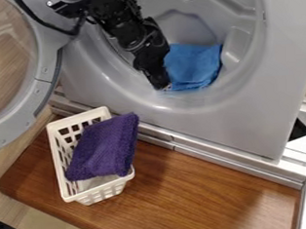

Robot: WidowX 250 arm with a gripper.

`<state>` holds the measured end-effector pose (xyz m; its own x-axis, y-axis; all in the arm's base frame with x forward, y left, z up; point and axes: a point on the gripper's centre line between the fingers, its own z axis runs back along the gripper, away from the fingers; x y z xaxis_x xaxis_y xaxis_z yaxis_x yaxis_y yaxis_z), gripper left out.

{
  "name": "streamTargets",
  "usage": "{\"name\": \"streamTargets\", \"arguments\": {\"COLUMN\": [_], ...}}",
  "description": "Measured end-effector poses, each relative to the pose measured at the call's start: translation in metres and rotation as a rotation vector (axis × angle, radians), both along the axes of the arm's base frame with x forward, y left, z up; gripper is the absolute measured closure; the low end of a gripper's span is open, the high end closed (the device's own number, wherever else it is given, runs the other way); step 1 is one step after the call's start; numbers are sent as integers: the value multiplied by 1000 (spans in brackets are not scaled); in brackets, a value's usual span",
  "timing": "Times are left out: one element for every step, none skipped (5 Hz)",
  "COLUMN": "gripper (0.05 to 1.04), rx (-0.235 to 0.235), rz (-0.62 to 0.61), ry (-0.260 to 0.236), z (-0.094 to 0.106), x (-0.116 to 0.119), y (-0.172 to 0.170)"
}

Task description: Moved out the blue tower at the container

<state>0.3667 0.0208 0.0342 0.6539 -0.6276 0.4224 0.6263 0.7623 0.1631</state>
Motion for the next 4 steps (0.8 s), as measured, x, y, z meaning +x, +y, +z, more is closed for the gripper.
{"name": "streamTargets", "arguments": {"gripper": [1016, 1025, 1025, 1025], "rx": [-4, -12, -22, -24], "rz": [9, 36, 54, 65], "ry": [8, -16, -66, -100], "z": [0, 15, 43, 70], "x": [-7, -12, -18, -33], "y": [-1, 2, 2, 0]}}
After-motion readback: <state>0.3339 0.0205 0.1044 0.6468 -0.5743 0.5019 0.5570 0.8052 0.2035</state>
